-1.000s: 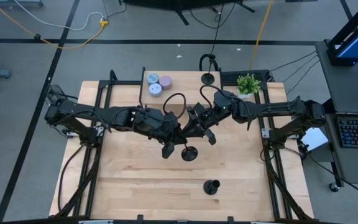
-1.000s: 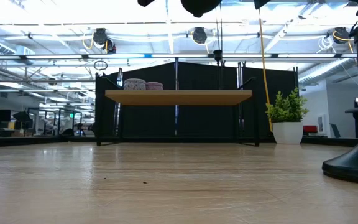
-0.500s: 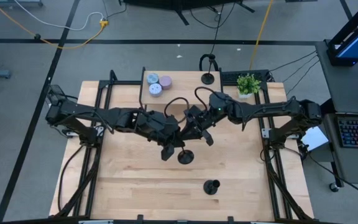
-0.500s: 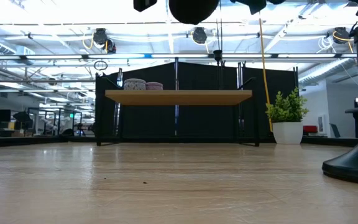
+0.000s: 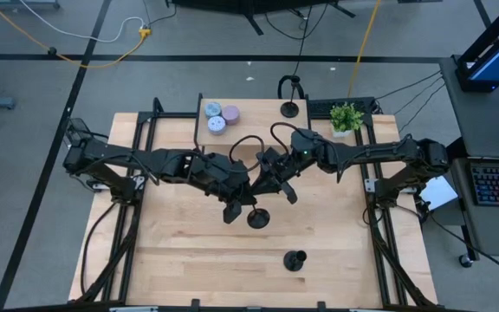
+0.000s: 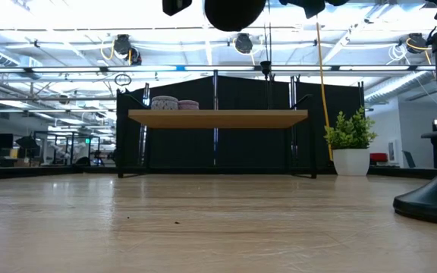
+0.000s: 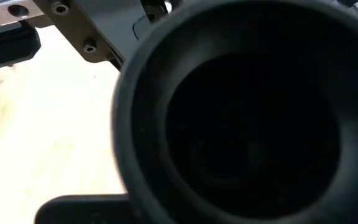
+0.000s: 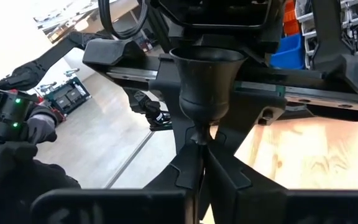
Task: Pick & Place candle stick holders
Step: Put the left black candle holder on the shelf
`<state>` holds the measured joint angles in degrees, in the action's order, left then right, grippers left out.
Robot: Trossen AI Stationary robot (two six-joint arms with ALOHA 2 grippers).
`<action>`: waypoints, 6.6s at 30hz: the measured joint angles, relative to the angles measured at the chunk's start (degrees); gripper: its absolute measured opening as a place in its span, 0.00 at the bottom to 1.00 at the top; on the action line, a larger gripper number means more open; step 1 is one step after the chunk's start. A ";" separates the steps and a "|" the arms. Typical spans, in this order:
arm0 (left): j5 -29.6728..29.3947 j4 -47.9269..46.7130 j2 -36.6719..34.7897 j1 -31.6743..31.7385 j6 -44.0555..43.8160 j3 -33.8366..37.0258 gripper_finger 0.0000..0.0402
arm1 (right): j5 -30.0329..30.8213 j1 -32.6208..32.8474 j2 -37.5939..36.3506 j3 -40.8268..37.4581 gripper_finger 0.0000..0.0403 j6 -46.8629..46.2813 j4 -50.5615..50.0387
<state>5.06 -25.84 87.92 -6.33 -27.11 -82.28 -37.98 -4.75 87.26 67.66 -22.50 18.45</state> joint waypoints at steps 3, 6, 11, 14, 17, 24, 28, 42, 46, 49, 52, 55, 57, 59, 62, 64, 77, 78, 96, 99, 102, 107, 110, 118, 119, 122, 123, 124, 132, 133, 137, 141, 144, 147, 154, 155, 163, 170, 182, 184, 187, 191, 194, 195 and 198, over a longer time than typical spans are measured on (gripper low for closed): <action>0.12 -0.26 -0.02 0.00 0.05 0.00 0.03 | -0.07 0.00 0.00 0.00 0.01 0.02 -0.14; 0.16 -0.33 -0.02 0.00 0.20 0.00 0.03 | -0.09 0.00 0.00 0.00 0.00 0.04 -0.21; 0.16 -0.46 -0.02 0.00 0.20 0.00 0.03 | -0.07 0.00 0.00 0.00 0.00 0.02 -0.16; 0.13 -0.79 -0.02 0.00 0.17 0.00 0.03 | -0.07 0.00 0.00 0.00 0.00 0.02 -0.14; 0.13 -0.86 -0.02 0.00 0.04 -0.02 0.03 | -0.74 0.00 0.07 0.00 0.00 -0.29 0.11; 0.16 -0.59 -0.02 -0.04 -0.40 -0.11 0.03 | -0.64 0.00 0.15 0.00 0.13 -0.68 2.45; 0.20 -0.59 -0.13 -0.07 -0.86 -0.13 0.03 | 0.52 0.07 0.05 0.00 0.26 -0.83 3.18; 1.48 -0.21 0.11 -0.21 -2.11 -0.10 0.03 | 1.11 -1.49 0.60 0.17 0.36 -0.85 4.86; 1.84 -0.05 0.11 0.11 -1.88 -0.09 0.03 | -0.14 -1.88 0.65 0.17 0.36 -2.07 5.37; 2.95 -0.05 0.11 0.59 -1.80 -0.09 0.03 | 0.01 -1.44 0.63 0.17 0.36 -2.21 5.39; 4.53 -0.01 0.11 1.14 -1.50 -0.09 0.03 | 0.68 -1.08 0.63 0.17 0.33 -1.67 5.34; 5.40 0.05 0.11 1.63 -1.19 -0.09 0.03 | 0.83 -1.14 0.63 0.15 0.27 -1.00 5.06; 5.93 0.33 0.11 1.84 -1.07 -0.09 0.03 | 0.96 -1.18 0.63 0.15 0.21 -0.58 5.02; 5.95 0.50 0.11 1.81 -1.06 -0.09 0.03 | 1.04 -1.18 0.63 0.15 0.14 -0.22 4.92; 5.95 0.44 0.11 1.81 -0.79 -0.07 0.03 | 0.78 -1.18 0.66 0.11 0.06 0.28 4.84; 5.96 0.43 0.11 1.81 -0.80 -0.07 0.03 | 0.74 -1.18 0.66 0.11 0.06 0.26 4.86; 5.95 0.63 0.11 1.86 -2.41 -0.07 0.13 | 0.99 -1.18 0.66 0.11 0.06 0.54 5.20; 5.95 0.63 0.11 1.86 -2.76 -0.07 0.16 | 1.07 -1.18 0.68 0.11 0.06 0.71 5.27; 2.11 -8.02 -6.04 2.10 -3.83 -0.07 0.43 | 2.38 -1.82 0.76 0.09 0.06 0.74 4.72; -1.25 -10.46 -8.11 2.10 -4.08 -0.18 0.45 | 2.51 -2.47 0.76 0.09 0.06 0.74 4.87; -4.40 -14.22 -9.99 1.75 -4.88 -0.10 0.46 | 3.53 -3.23 0.74 0.09 0.06 0.72 4.92; -9.99 -18.78 -12.03 0.95 -6.32 -0.14 0.46 | 3.50 -5.20 0.57 0.07 0.07 0.85 5.76; -12.78 -22.19 -12.42 0.04 -6.63 0.07 0.46 | 3.50 -7.07 0.19 0.07 0.06 1.31 6.50; -17.67 -25.16 -12.52 -1.74 -8.68 1.35 0.46 | 5.24 -13.91 -5.24 0.06 0.07 5.03 1.01; -18.27 -25.09 -12.55 -1.95 -9.16 1.76 0.46 | 5.71 -14.75 -6.18 0.02 0.07 6.32 -0.37; -18.68 -25.05 -12.68 -2.34 -10.02 3.38 0.46 | 9.17 -17.20 -9.92 0.04 0.06 10.03 -6.36; -18.79 -24.88 -12.70 -2.44 -10.49 3.87 0.46 | 10.43 -17.96 -11.17 0.04 0.07 11.49 -8.67; -19.06 -24.86 -12.73 -2.43 -10.92 4.47 0.46 | 12.27 -18.54 -12.31 0.06 0.07 12.79 -10.38; -20.22 -23.70 -12.72 -2.43 -14.13 8.64 0.46 | 26.33 -22.13 -18.49 0.09 0.06 22.07 -22.15; -20.22 -23.72 -12.72 -2.43 -14.51 8.97 0.46 | 27.71 -22.45 -18.56 0.09 0.06 22.87 -22.30; -20.21 -23.64 -12.72 -2.43 -16.28 10.09 0.46 | 33.18 -23.87 -18.53 -0.60 0.08 24.45 -23.50; -20.21 -23.64 -12.72 -2.51 -16.96 10.47 0.46 | 36.84 -25.74 -18.53 -3.61 0.08 24.90 -22.72; -20.21 -23.61 -12.74 -2.49 -16.96 10.47 0.46 | 36.63 -27.25 -18.46 -6.67 0.07 24.19 -18.95; -20.21 -23.61 -12.74 -2.29 -16.96 10.47 0.46 | 36.56 -28.27 -18.53 -9.93 0.08 22.98 -11.36; -20.24 -23.63 -12.74 -2.21 -17.65 10.47 0.46 | 36.55 -29.88 -18.51 -15.54 0.08 21.68 -3.21; -20.24 -23.63 -12.74 -2.20 -17.83 10.47 0.46 | 36.68 -29.88 -18.51 -16.32 0.08 21.68 -1.62; -20.59 -23.63 -12.74 -1.95 -19.15 10.47 0.46 | 39.77 -29.86 -18.51 -21.14 0.10 21.21 5.92; -20.65 -23.63 -12.73 -1.95 -20.19 10.47 0.46 | 39.67 -29.79 -18.49 -21.97 0.09 20.31 7.11; -21.46 -21.71 -12.74 -1.95 -21.31 10.47 0.46 | 39.49 -29.79 -18.49 -21.97 0.11 17.40 6.45; -21.57 -20.57 -12.74 -1.95 -20.77 10.47 0.46 | 39.47 -29.79 -18.50 -21.97 0.12 17.44 6.18; -21.64 -19.91 -12.74 -1.95 -20.38 10.47 0.46 | 39.47 -29.79 -18.52 -21.97 0.14 17.18 5.91; -21.64 -19.93 -12.73 -1.95 -20.68 10.47 0.46 | 39.43 -29.71 -18.51 -21.97 0.16 17.16 5.30; -21.64 -19.86 -12.74 -1.95 -20.85 10.47 0.46 | 39.43 -29.68 -18.51 -21.97 0.19 17.16 5.33; -21.64 -19.67 -12.74 -1.95 -20.85 10.47 0.46 | 39.41 -29.68 -18.51 -21.97 0.21 17.16 5.31; -21.64 -18.59 -12.74 -1.95 -20.77 10.47 0.46 | 39.27 -29.68 -18.54 -21.97 0.25 17.16 5.29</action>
<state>-16.58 -44.44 75.18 -8.27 -47.88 -71.81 1.29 -34.44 68.72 45.69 -5.34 23.74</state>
